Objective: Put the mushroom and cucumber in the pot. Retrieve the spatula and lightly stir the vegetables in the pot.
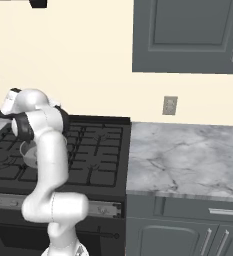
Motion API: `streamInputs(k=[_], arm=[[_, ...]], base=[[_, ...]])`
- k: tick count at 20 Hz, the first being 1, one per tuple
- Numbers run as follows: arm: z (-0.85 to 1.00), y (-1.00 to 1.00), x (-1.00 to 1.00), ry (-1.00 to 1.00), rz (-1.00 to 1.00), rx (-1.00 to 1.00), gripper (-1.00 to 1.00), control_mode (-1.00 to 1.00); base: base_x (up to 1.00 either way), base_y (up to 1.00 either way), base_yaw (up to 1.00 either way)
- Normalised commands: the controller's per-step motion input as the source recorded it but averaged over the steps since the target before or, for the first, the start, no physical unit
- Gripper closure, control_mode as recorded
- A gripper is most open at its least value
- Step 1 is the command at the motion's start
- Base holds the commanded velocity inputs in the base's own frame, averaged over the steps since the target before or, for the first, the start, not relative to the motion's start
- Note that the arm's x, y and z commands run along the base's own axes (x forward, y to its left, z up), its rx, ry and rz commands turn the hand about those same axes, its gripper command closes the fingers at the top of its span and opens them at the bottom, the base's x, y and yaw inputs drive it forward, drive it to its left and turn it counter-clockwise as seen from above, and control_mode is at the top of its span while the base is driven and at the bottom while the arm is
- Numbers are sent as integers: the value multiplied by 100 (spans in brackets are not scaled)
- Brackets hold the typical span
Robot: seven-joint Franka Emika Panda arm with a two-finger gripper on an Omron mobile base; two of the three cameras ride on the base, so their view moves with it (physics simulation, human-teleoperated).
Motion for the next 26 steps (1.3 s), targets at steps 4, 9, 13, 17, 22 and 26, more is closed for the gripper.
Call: streamInputs(k=[4, 9, 13, 17, 22, 26], arm=[[-45, 4, 23, 2, -12, -2, 100, -100], [-4, 23, 0, 4, -6, 0, 100, -100], [0, 16, -12, 1, -1, 0, 100, -100], [-1, 0, -26, 0, 0, 0, 100, -100], [0, 0, -61, 0, 1, 2, 100, -100], [0, 0, -64, 0, 9, 2, 100, -100]], base=[[0, 0, 0], [0, 0, 0], [0, 0, 0], [0, 0, 0], [0, 0, 0], [0, 0, 0]])
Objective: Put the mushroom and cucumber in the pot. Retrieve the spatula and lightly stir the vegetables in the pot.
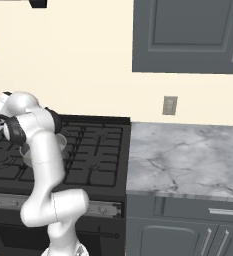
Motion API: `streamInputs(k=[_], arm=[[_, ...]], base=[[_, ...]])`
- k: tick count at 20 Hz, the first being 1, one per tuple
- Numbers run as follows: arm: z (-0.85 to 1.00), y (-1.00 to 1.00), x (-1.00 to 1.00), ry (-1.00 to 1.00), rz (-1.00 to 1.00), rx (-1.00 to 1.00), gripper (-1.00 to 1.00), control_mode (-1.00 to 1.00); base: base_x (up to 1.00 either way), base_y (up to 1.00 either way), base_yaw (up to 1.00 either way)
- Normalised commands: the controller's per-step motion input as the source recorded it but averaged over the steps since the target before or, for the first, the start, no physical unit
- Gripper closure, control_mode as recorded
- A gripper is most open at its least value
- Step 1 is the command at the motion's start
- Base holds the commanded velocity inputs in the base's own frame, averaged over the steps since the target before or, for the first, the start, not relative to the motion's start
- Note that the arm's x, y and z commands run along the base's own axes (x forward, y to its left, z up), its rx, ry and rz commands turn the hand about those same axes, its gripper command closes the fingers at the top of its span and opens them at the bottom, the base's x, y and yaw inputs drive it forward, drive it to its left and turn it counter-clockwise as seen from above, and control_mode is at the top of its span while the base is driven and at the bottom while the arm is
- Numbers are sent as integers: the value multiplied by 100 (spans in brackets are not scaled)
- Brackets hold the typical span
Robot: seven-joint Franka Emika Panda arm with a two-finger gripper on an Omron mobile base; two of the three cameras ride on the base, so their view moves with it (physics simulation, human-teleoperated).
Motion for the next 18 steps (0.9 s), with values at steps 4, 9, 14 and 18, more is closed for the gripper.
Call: streamInputs(k=[4, 9, 14, 18], arm=[[0, 0, -9, 0, 7, 0, 100, -100], [11, 0, 0, 0, 2, 1, 100, -100], [61, 0, 15, 0, 0, 3, 100, -100], [47, 1, -13, 5, 1, 3, 100, -100]], base=[[0, 0, 0], [0, 0, 0], [0, 0, 0], [0, 0, 0]])
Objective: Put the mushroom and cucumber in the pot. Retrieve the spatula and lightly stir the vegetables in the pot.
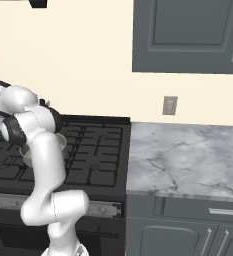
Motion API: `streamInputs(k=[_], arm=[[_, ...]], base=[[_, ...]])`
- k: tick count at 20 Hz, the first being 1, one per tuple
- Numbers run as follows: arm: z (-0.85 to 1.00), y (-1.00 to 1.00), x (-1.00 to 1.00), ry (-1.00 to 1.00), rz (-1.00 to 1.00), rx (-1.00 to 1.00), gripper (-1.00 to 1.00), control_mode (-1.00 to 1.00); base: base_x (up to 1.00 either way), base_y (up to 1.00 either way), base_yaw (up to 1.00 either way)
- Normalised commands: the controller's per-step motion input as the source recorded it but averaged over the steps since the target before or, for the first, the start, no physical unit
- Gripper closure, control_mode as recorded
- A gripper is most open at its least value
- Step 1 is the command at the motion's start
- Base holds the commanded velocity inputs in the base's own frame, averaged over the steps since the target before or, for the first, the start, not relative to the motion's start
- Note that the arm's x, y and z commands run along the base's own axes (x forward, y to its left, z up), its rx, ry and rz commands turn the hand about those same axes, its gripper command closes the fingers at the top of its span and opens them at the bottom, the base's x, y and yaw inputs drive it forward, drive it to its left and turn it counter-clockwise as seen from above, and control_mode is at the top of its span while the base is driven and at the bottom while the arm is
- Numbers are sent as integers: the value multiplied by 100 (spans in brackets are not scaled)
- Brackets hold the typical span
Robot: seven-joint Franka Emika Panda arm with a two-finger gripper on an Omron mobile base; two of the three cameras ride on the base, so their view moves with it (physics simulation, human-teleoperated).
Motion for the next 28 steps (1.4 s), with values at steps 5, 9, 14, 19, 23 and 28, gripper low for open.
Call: streamInputs(k=[5, 9, 14, 19, 23, 28], arm=[[-1, 12, -8, 8, 17, 0, 100, -100], [0, 0, 20, 0, 19, 0, 100, -100], [1, 6, -8, 4, 22, 2, 100, -100], [-9, 10, -14, -2, 13, 6, 100, -100], [-25, 0, -24, -6, 0, 14, 100, -100], [-27, 4, -9, -6, -4, 10, 100, -100]], base=[[0, 0, 0], [0, 0, 0], [0, 0, 0], [0, 0, 0], [0, 0, 0], [0, 0, 0]])
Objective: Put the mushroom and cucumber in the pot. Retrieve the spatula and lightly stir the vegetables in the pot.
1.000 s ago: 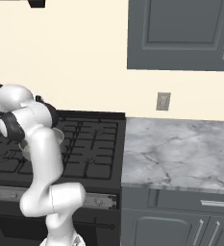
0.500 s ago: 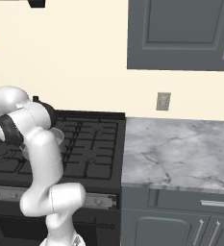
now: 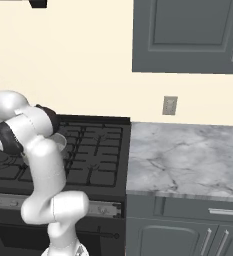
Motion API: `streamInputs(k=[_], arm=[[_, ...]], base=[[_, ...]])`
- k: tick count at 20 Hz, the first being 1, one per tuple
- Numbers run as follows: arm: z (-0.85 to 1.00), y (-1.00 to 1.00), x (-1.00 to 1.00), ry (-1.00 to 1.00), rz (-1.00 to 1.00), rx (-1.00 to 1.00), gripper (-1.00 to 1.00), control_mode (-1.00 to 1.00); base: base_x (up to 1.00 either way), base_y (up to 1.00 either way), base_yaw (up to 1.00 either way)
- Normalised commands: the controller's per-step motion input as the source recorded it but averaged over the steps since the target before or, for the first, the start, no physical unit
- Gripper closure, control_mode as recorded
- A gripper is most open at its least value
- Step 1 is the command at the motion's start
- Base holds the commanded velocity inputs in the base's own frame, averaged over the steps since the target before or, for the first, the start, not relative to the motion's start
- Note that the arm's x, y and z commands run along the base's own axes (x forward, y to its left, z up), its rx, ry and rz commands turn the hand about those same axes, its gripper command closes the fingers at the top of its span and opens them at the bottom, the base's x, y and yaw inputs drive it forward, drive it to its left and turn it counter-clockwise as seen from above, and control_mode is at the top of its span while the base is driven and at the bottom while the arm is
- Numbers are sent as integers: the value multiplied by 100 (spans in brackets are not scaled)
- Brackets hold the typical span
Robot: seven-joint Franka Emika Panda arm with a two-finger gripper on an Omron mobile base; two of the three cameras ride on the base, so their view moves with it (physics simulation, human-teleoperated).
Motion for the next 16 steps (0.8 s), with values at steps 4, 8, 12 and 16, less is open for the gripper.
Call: streamInputs(k=[4, 8, 12, 16], arm=[[-10, 0, 1, -4, -2, 1, 100, -100], [-7, -9, 0, -3, 0, 0, 100, -100], [-4, -32, 0, -7, 0, 0, 100, -100], [-1, -41, 0, -10, 0, 0, 100, -100]], base=[[0, 0, 0], [0, 0, 0], [0, 0, 0], [0, 0, 0]])
